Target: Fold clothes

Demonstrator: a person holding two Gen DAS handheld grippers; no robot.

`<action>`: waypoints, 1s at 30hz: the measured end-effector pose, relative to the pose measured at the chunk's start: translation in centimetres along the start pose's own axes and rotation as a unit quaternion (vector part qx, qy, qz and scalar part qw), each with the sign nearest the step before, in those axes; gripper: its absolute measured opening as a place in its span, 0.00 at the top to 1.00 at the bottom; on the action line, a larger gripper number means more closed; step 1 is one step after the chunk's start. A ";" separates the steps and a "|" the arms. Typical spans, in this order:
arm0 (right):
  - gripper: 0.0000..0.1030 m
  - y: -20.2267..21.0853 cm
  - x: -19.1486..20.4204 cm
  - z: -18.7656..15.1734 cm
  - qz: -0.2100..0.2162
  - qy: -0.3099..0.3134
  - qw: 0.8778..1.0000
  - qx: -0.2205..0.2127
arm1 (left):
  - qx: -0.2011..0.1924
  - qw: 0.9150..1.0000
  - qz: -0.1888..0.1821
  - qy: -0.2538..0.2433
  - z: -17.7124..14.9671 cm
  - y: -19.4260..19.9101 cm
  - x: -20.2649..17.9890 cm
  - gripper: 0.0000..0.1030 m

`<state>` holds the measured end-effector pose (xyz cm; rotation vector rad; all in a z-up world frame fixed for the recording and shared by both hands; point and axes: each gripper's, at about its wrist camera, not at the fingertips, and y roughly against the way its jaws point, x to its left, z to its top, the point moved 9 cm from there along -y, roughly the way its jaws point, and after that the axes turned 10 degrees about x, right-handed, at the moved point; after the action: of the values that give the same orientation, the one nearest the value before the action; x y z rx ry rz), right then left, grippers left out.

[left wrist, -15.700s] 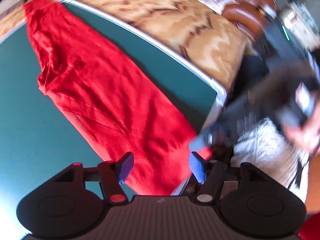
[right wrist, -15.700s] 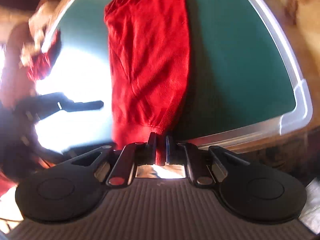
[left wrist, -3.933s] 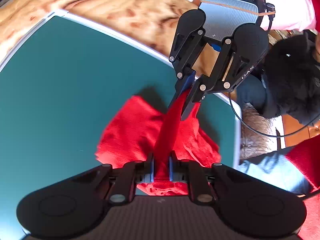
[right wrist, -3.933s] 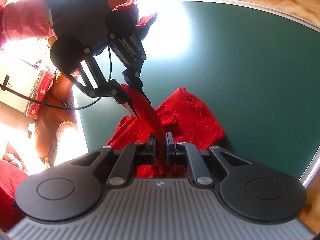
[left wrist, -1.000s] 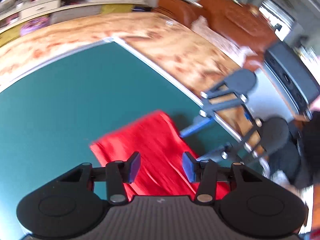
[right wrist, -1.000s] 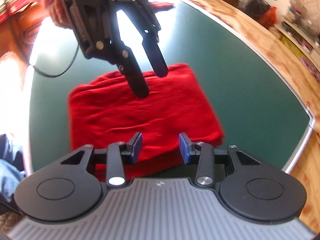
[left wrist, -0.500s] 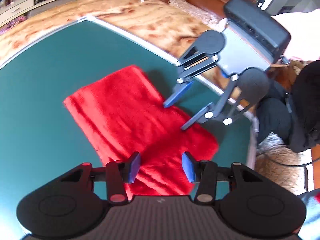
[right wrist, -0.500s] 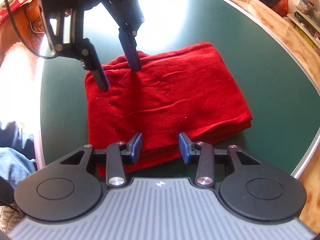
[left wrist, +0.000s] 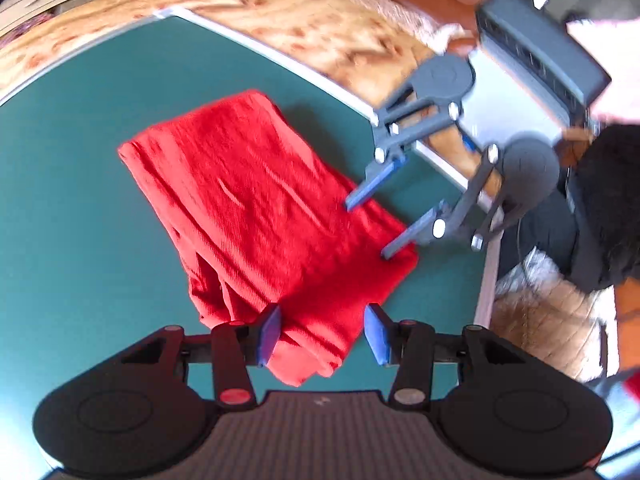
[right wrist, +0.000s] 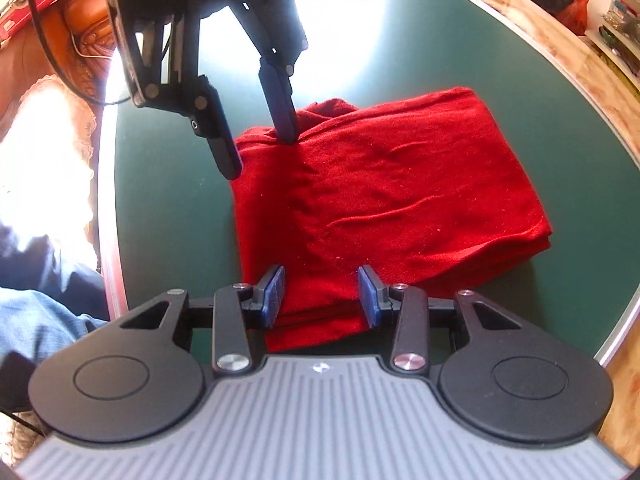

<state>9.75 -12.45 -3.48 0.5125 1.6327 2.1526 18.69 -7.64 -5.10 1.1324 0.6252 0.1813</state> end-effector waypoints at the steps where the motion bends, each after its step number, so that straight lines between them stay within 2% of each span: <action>1: 0.54 0.1 0.0 0.4 -0.002 -0.001 1.000 -0.003 | -0.008 1.000 0.002 0.015 0.2 0.4 0.3 0.47; 3: 0.54 0.3 0.2 0.9 -0.006 -0.003 1.000 -0.008 | -0.016 0.999 0.017 0.049 0.2 0.6 1.0 0.46; 5: 0.54 0.3 0.4 1.2 -0.007 -0.004 1.000 -0.008 | -0.005 0.998 0.037 0.057 0.0 -0.1 1.3 0.49; 10: 0.55 -1.6 1.6 0.0 -0.026 0.011 1.000 0.010 | 0.020 0.995 0.094 -0.020 -1.0 -1.4 0.2 0.51; 13: 0.55 -1.9 1.4 0.2 -0.025 0.001 1.000 0.009 | 0.021 0.995 0.096 -0.018 -0.8 -1.0 0.4 0.49; 16: 0.54 -1.8 1.1 0.7 -0.021 -0.013 1.000 0.014 | 0.034 0.995 0.090 0.004 -0.2 -0.3 0.9 0.39; 18: 0.54 -1.0 0.3 1.2 -0.017 -0.050 0.998 0.016 | 0.042 0.995 0.082 0.043 0.9 -0.2 1.3 0.20; 20: 0.54 0.0 -1.0 1.8 -0.007 -0.110 0.994 0.021 | 0.052 0.991 0.077 0.096 1.9 0.7 2.2 0.17; 23: 0.48 1.3 -3.6 3.3 -0.010 -0.217 0.976 0.028 | 0.055 0.977 0.114 0.174 4.0 2.3 4.2 0.13; 24: 0.47 2.0 -4.5 3.8 -0.017 -0.245 0.969 0.021 | 0.053 0.969 0.130 0.202 4.7 2.8 4.9 0.12; 27: 0.37 3.5 -6.8 5.2 -0.056 -0.319 0.946 0.015 | 0.047 0.945 0.172 0.275 5.9 4.0 7.3 0.10; 30: 0.31 4.2 -9.2 6.4 -0.075 -0.396 0.915 0.018 | 0.054 0.920 0.208 0.328 7.0 4.6 9.6 0.10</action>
<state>20.51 -12.94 1.68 1.0599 1.1876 1.4889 31.17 -6.92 -2.73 1.3049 0.9855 0.9320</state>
